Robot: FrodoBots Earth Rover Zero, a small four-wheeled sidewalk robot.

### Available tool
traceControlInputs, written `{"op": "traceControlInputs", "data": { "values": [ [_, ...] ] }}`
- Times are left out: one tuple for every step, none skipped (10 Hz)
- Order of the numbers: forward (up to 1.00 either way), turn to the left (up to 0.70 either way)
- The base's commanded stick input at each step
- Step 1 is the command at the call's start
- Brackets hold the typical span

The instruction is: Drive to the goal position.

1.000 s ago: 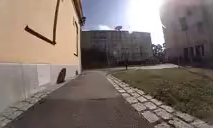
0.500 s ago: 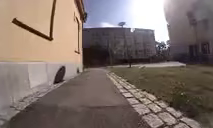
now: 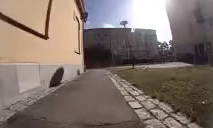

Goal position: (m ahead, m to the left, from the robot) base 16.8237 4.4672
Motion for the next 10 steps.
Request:
{"op": "traceControlInputs", "data": {
  "values": [
    [0.7,0.0],
    [0.7,0.0],
    [0.7,0.0],
    [0.7,0.0],
    [0.7,0.0],
    [0.7,0.0],
    [0.7,0.0],
    [0.7,0.0],
    [0.7,0.0],
    [0.7,0.0]
  ]
}}
